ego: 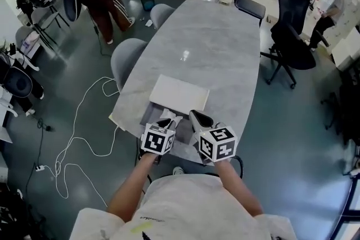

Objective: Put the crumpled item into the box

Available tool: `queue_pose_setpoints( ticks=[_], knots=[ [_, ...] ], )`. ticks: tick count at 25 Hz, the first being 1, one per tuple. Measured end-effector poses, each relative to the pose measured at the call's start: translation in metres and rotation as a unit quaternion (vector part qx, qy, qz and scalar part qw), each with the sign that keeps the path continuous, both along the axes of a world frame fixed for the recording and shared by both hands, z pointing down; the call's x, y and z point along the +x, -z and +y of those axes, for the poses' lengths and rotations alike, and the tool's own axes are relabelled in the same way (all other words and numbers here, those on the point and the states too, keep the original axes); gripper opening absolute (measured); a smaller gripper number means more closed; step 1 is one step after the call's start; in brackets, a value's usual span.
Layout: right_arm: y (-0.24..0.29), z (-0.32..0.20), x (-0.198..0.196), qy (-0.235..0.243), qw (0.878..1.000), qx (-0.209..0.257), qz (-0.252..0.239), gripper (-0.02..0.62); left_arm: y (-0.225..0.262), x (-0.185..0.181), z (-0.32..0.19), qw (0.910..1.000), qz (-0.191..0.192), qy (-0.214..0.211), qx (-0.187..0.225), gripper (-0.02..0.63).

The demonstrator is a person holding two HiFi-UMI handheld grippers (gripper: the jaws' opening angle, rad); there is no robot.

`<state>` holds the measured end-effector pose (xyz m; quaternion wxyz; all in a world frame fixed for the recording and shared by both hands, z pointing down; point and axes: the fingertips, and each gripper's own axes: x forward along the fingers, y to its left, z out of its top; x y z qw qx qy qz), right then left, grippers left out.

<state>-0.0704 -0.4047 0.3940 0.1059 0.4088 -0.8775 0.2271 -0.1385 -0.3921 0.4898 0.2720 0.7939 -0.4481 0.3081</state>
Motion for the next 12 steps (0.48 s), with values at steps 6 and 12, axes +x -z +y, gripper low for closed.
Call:
queue_pose_setpoints(
  ticks=[6,12],
  knots=[
    [0.01,0.005,-0.002,0.031,0.999,0.006,0.003,0.005,0.039,-0.003,0.004,0.998,0.024,0.041,0.043,0.026],
    [0.023,0.013,0.009,0.056,0.998,0.02,0.008,0.005,0.075,0.005,0.01,0.9917,0.054,0.075,0.089,0.026]
  ],
)
